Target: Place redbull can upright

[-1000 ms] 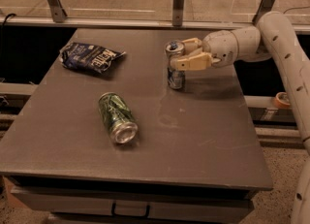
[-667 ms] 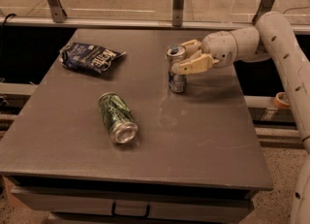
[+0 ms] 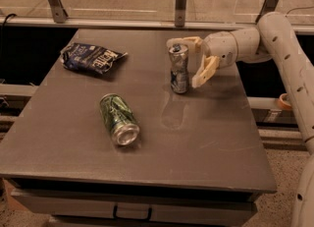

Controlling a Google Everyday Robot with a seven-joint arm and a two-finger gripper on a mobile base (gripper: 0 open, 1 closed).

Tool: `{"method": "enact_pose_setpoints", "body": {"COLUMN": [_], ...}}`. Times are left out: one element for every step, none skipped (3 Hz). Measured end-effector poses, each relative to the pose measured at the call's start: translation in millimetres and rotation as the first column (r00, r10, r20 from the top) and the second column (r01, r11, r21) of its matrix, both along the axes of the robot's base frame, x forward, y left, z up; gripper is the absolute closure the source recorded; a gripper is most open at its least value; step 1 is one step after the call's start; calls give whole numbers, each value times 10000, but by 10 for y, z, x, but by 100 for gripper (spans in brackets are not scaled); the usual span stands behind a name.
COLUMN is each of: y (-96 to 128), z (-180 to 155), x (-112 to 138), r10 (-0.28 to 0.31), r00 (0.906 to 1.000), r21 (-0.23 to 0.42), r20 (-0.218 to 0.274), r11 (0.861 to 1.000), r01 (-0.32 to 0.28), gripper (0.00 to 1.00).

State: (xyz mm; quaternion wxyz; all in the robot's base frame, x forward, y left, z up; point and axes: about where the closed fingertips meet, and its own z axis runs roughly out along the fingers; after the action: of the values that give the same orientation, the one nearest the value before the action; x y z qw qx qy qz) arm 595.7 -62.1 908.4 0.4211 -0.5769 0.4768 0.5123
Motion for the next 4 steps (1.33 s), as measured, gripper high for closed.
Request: {"method": "enact_pose_setpoints", "body": {"y": [0,-235,-698,-1162], "z": [0,234,809,1740], "x": [0,-21,-166,-563], "r10": [-1,-654,-1982,-3658], "r00": [10000,9973,9695,8665], "r21": [0,-200,-517,-661], "r20": [0,345,1443,3396], "r11": [10000,9976,9769,9097], "r01": [1,661,2074,4099], "gripper": [0,0,0,0]}}
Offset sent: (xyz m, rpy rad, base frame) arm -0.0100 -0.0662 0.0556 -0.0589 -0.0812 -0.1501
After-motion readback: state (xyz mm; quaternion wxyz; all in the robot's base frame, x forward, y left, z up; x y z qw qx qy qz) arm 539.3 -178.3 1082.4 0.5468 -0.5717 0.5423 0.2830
